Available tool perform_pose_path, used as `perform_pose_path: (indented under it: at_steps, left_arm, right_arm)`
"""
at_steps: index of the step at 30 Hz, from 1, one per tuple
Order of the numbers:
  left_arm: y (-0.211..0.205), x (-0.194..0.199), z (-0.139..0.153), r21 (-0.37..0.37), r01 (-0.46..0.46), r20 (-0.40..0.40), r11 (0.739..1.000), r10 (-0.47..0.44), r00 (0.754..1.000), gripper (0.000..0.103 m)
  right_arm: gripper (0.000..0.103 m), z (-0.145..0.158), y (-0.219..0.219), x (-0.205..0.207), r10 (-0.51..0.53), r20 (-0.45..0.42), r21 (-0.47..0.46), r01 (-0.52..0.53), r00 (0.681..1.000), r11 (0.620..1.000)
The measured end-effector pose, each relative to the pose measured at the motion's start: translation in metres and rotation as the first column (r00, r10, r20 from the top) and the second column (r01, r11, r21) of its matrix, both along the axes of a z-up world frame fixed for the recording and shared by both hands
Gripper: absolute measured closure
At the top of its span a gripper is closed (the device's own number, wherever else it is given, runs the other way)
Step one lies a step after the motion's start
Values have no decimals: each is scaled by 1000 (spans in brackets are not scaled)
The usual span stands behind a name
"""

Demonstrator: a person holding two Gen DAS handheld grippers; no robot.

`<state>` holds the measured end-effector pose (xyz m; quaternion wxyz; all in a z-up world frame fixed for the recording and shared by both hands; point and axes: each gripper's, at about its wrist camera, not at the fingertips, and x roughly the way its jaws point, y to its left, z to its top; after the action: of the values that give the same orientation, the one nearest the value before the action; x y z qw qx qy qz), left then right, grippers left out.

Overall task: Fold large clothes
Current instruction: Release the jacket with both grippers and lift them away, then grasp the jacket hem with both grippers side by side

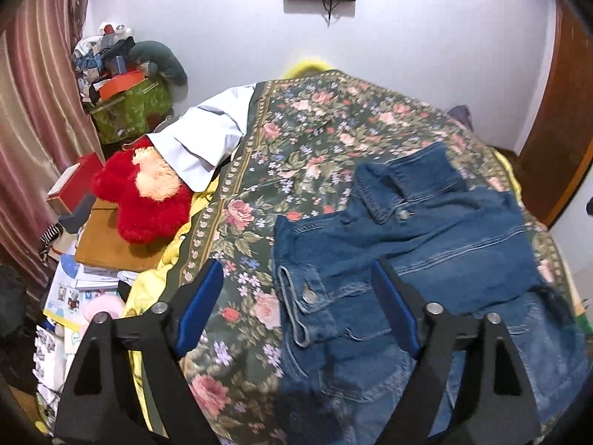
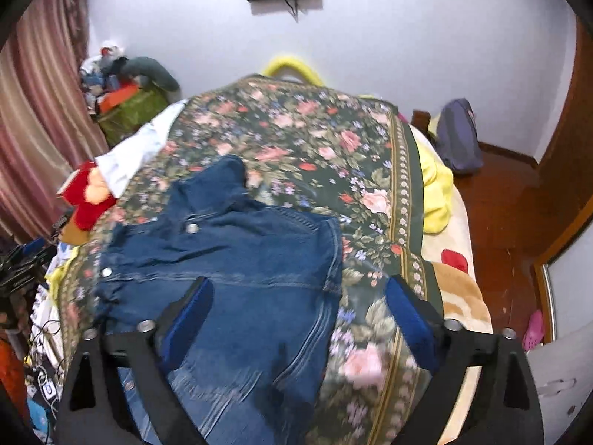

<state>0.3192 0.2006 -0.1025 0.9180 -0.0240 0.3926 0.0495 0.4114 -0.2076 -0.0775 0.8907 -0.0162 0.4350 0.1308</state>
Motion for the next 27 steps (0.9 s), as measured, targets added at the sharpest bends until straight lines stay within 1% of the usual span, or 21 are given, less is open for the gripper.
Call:
perform_pose_path:
  at_steps: [2, 4, 6, 9, 12, 17, 19, 22, 24, 26, 27]
  left_arm:
    - [-3, -11, 1, -9, 4, 0, 1000, -4, 1000, 15]
    - [-5, -22, -2, -12, 12, -10, 1000, -12, 1000, 14]
    - [-6, -34, -11, -30, 15, -32, 999, -16, 999, 14]
    - [0, -53, -33, -60, -3, -85, 998, -2, 996, 14]
    - [7, -67, -58, -80, -29, -141, 996, 17, 990, 14]
    - [20, -92, -105, -137, -74, -256, 988, 37, 966, 14]
    - [23, -104, -123, -167, -90, -299, 982, 37, 953, 14]
    - [24, -120, -147, -209, -118, -351, 971, 38, 935, 14]
    - [23, -131, -161, -252, -142, -385, 957, 36, 922, 14]
    - [23, -139, -172, -306, -153, -400, 940, 19, 916, 14]
    - [23, -144, -178, -341, -165, -407, 926, 14, 914, 14]
  right_arm:
    - [3, 6, 0, -20, 4, 5, 10, -4, 1000, 1000]
    - [3, 6, -1, -39, 11, -7, 18, -11, 1000, 1000]
    - [3, 0, -2, -55, 8, -33, 29, -7, 999, 1000]
    - [3, -16, -6, -77, -3, -82, 40, 7, 997, 999]
    - [3, -37, -11, -94, -17, -130, 49, 23, 991, 999]
    - [3, -74, -24, -119, -58, -232, 89, 81, 971, 993]
    - [3, -86, -28, -129, -63, -276, 122, 100, 959, 988]
    - [3, -96, -31, -142, -57, -310, 159, 111, 949, 981]
    - [3, -102, -30, -151, -45, -327, 179, 109, 944, 978]
    - [5, -105, -26, -157, -22, -332, 194, 91, 943, 977]
    - [7, -105, -25, -159, -13, -329, 202, 84, 944, 976]
